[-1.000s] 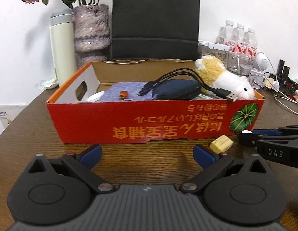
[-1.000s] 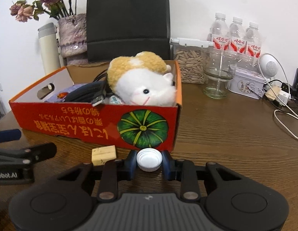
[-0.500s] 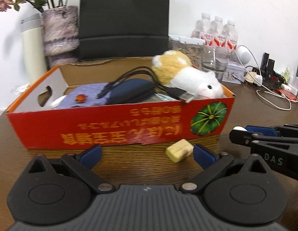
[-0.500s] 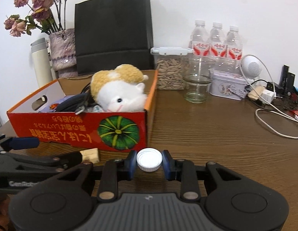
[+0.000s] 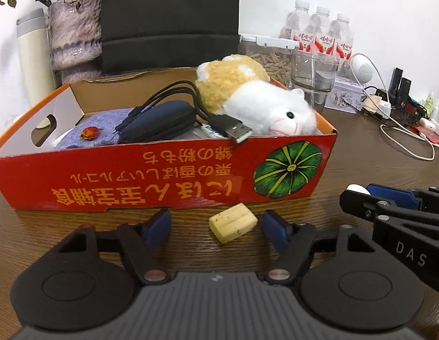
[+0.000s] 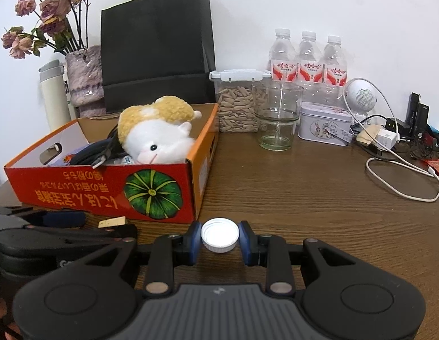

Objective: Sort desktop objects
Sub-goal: 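Grasp yellow cork block with left tool while right tool grasps white cap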

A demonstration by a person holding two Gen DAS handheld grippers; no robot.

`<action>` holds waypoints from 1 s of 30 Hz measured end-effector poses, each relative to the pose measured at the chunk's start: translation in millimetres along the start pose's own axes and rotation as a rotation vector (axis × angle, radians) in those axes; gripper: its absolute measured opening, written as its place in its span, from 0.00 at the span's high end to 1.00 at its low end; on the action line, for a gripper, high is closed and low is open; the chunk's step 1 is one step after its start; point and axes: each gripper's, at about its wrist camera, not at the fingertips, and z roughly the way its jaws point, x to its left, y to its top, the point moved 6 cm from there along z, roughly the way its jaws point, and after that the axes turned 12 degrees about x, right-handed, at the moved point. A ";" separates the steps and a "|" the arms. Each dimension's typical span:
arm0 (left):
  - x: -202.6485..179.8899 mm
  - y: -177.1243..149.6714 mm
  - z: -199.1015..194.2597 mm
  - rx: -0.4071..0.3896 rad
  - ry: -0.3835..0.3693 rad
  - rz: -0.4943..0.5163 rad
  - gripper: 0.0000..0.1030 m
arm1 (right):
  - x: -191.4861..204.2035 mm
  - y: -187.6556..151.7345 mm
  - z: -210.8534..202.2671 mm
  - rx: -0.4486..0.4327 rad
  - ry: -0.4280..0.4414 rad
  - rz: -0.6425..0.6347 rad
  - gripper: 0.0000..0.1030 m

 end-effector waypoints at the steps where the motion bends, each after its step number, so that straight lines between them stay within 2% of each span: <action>1: -1.3 -0.2 0.6 0.001 0.008 0.005 0.30 | 0.7 -0.2 0.3 0.001 0.000 -0.001 0.74; 5: -6.4 -1.2 -0.4 -0.008 0.012 0.020 0.42 | 1.5 0.0 0.9 0.003 0.003 -0.003 0.74; 7: -9.9 -1.0 -1.5 -0.016 -0.001 0.030 0.59 | 2.1 0.2 1.0 0.002 0.003 -0.006 0.74; 8: -11.3 -1.0 -2.1 -0.020 -0.008 0.035 0.64 | 2.5 0.0 1.0 0.003 0.005 -0.007 0.74; 23: 8.9 -4.0 -7.9 -0.036 -0.067 -0.065 0.65 | 10.4 -1.6 -5.7 -0.029 0.012 -0.033 0.74; 30: 21.9 -7.2 -39.7 -0.113 -0.107 -0.054 0.65 | 18.7 0.2 -20.7 -0.113 0.015 -0.070 0.74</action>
